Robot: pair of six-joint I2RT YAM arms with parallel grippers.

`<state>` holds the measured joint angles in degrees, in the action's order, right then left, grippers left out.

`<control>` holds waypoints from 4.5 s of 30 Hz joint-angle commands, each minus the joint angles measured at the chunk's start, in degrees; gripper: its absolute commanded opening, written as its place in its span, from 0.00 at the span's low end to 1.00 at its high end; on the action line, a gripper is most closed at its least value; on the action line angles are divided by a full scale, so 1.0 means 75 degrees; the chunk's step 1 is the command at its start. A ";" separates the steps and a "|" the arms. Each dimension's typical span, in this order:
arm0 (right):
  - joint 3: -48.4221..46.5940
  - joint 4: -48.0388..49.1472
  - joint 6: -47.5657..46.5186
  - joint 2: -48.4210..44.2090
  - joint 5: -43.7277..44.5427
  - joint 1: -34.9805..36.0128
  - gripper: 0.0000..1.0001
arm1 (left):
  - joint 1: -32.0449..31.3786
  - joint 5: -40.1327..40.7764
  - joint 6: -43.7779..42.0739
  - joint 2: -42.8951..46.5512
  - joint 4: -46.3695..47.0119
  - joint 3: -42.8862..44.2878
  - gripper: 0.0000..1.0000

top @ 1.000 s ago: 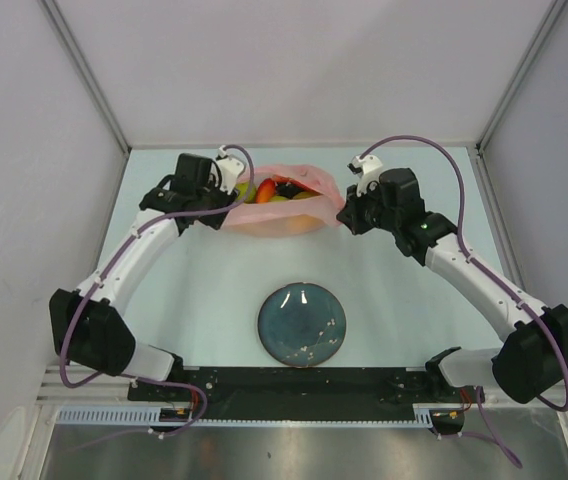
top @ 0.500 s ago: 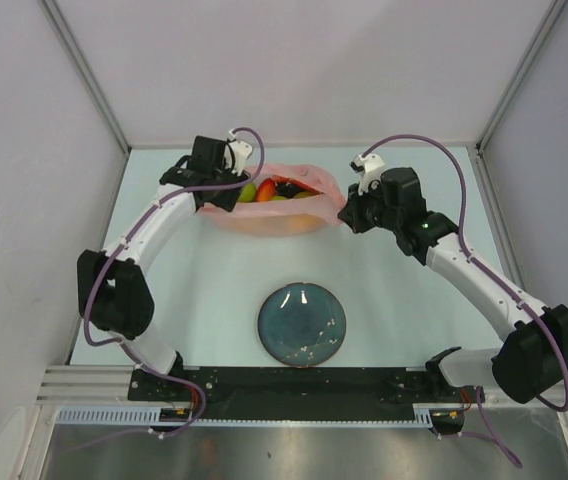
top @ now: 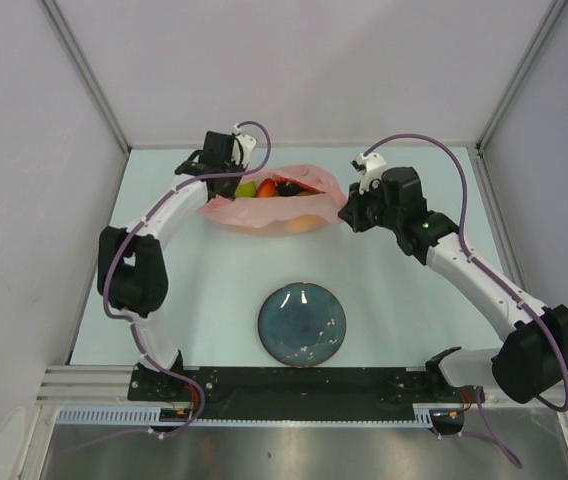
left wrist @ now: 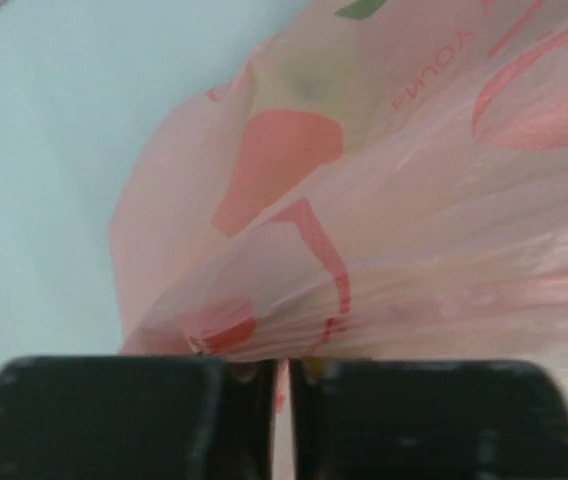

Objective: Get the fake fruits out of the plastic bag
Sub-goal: Adjust the plastic bag at the center of the board.

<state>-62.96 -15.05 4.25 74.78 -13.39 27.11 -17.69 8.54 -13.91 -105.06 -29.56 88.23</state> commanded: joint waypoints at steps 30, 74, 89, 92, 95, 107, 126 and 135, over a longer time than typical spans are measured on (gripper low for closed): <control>-1.2515 0.1545 -0.1667 0.8428 0.1713 -0.0416 0.00 | 0.1199 -0.3330 0.0391 -0.1437 0.1606 0.6774 0.00; -0.1296 0.2497 -0.1575 0.1077 0.0907 0.1060 0.48 | 0.0496 -0.5416 0.2534 0.4163 0.2336 -0.2283 0.00; -0.2154 0.2546 -0.1715 0.4162 0.1609 0.1412 0.35 | 0.0577 -0.5310 0.3308 0.4210 0.2594 -0.1826 0.00; -0.1358 0.2289 -0.1575 0.3859 0.1388 0.1739 0.35 | 0.0590 -0.5322 0.3296 0.4269 0.2617 -0.1943 0.00; -0.0630 0.2147 -0.1376 0.3356 0.0756 0.2196 0.35 | 0.0590 -0.5287 0.3296 0.4339 0.2629 -0.2095 0.00; -0.1179 0.2605 -0.1832 0.3317 0.1527 0.1624 0.36 | 0.0613 -0.5087 0.3202 0.4480 0.2711 -0.2494 0.00; -0.5245 0.3343 -0.3145 0.6915 0.2279 -0.0380 0.64 | 0.0601 -0.6236 0.2395 0.3074 0.2629 -0.1205 0.00; -0.5316 0.3027 -0.3624 0.7208 0.1317 -0.0053 0.82 | 0.0578 -0.6505 0.2745 0.2523 0.2957 -0.0678 0.00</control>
<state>-100.44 7.94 -18.98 127.11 0.10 23.88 -13.34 -37.82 6.48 -85.71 -9.89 79.02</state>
